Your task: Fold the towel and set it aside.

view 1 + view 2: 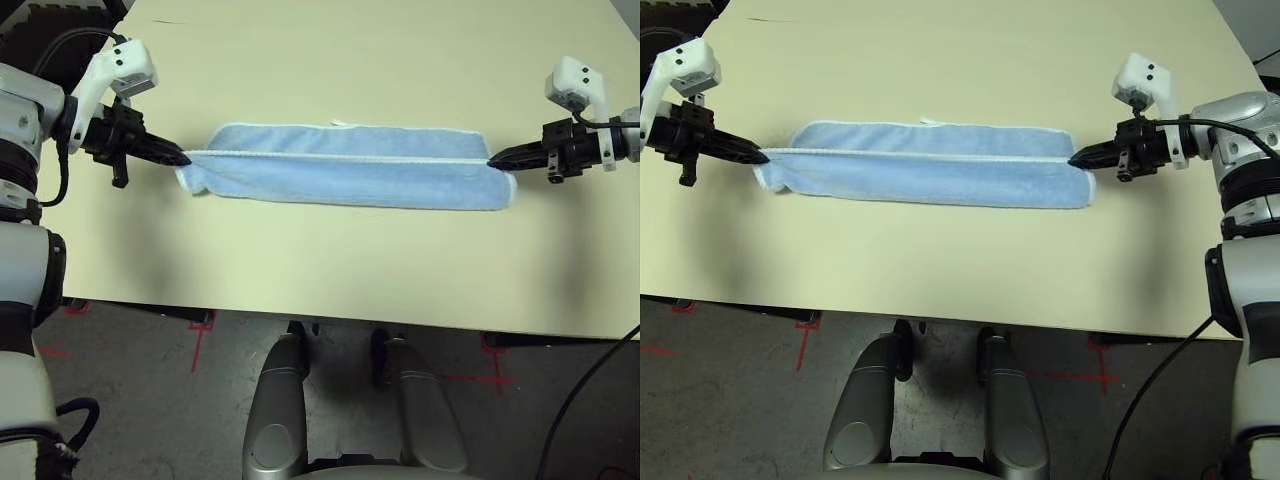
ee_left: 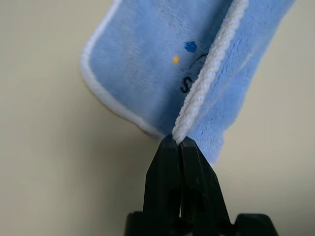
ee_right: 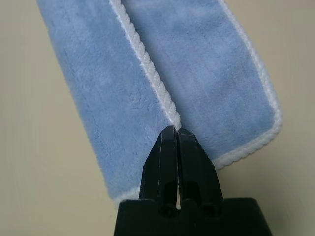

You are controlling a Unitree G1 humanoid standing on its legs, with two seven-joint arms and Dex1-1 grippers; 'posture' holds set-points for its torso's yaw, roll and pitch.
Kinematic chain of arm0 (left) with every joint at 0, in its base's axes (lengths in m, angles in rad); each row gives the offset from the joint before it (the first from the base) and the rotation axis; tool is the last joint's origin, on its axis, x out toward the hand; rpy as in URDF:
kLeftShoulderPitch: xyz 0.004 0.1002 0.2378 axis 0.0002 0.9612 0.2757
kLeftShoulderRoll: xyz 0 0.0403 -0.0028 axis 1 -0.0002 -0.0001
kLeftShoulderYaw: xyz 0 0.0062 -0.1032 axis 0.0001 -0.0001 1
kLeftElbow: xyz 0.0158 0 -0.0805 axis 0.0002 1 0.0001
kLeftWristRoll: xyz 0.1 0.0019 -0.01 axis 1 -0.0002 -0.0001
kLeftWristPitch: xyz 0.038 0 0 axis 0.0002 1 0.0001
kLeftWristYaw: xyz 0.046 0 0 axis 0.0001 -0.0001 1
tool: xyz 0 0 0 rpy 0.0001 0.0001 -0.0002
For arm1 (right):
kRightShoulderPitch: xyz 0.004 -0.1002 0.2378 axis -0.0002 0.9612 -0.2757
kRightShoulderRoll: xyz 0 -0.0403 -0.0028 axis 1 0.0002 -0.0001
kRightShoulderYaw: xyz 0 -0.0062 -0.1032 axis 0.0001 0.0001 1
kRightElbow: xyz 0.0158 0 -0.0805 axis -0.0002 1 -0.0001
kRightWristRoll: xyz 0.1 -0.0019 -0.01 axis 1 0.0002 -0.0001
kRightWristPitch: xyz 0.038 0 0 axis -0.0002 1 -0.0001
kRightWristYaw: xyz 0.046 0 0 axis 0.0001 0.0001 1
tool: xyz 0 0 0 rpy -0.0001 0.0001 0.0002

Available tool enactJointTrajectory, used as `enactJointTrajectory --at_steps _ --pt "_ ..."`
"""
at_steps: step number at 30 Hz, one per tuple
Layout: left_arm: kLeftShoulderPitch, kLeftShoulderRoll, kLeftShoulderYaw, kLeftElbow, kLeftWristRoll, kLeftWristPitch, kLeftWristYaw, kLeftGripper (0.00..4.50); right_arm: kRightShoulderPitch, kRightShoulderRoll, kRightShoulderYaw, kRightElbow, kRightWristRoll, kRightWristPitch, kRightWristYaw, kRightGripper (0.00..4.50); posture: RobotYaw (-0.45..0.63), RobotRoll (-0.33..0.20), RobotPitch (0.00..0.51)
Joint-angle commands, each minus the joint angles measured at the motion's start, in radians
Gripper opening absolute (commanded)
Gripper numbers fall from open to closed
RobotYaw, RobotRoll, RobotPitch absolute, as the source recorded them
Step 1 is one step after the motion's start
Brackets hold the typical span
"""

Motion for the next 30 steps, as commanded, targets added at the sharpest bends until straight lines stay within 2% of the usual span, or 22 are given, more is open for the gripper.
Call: enactJointTrajectory --at_steps 1,12,21,30 --pt "0.010 0.007 0.036 0.042 0.062 -0.022 0.045 0.02 0.000 -0.020 -0.029 0.036 -0.045 -0.008 -0.021 0.00 0.03 0.000 0.288" --pt "-0.003 -0.022 0.114 0.058 0.127 -0.034 0.051 0.02 -0.015 -0.017 -0.094 0.046 -0.092 -0.046 -0.092 0.00 0.03 0.000 0.288" --pt "-0.008 -0.052 0.152 0.065 0.169 -0.071 0.185 0.02 -0.009 -0.005 -0.127 0.047 -0.116 -0.094 -0.172 0.00 0.02 0.000 0.296" --pt "-0.012 -0.087 0.160 0.069 0.208 -0.115 0.244 0.02 -0.009 -0.002 -0.120 0.048 -0.156 -0.106 -0.214 0.00 0.02 0.000 0.296"
